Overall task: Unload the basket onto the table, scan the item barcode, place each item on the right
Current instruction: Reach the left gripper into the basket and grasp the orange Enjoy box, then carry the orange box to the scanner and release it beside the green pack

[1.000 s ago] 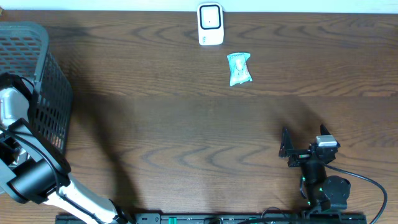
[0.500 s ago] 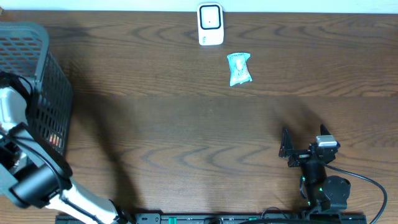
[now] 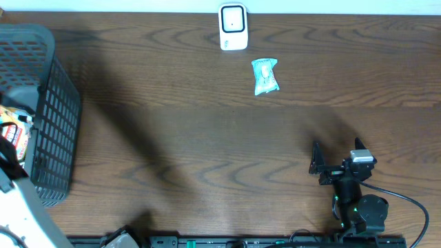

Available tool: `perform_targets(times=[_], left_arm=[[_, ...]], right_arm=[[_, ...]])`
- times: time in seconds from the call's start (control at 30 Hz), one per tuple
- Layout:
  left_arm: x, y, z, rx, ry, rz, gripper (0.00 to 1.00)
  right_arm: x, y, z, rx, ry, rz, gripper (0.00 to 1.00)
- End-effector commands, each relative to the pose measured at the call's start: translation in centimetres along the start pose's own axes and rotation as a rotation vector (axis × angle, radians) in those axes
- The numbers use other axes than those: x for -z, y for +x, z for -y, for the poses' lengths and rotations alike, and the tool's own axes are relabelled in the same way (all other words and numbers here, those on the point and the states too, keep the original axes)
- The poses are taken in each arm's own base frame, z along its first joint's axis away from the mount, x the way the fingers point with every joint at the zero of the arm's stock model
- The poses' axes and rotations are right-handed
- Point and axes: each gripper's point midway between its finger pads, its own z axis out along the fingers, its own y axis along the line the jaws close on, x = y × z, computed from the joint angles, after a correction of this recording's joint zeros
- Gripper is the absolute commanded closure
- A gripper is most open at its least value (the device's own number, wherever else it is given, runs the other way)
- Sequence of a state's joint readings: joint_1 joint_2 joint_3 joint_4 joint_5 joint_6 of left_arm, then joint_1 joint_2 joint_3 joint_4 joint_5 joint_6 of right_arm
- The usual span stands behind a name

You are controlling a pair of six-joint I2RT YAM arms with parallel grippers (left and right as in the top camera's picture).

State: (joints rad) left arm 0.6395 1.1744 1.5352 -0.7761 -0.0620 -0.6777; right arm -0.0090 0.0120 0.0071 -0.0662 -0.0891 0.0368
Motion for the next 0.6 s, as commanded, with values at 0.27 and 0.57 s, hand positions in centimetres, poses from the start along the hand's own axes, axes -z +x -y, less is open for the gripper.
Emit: perform_targets(times=[0.27,0.57], left_arm=[[5.7,18.8,16.8,-0.678,0.706,-0.401,0.93],[5.0,38.9,22.8,-0.918,0.905,-0.629,0.93]], right_arm=[[0.0,0.0,0.1,0.012,0.007,0.0,0.01],[0.0,0.0,0.1,0.012,0.007,0.0,0.01]])
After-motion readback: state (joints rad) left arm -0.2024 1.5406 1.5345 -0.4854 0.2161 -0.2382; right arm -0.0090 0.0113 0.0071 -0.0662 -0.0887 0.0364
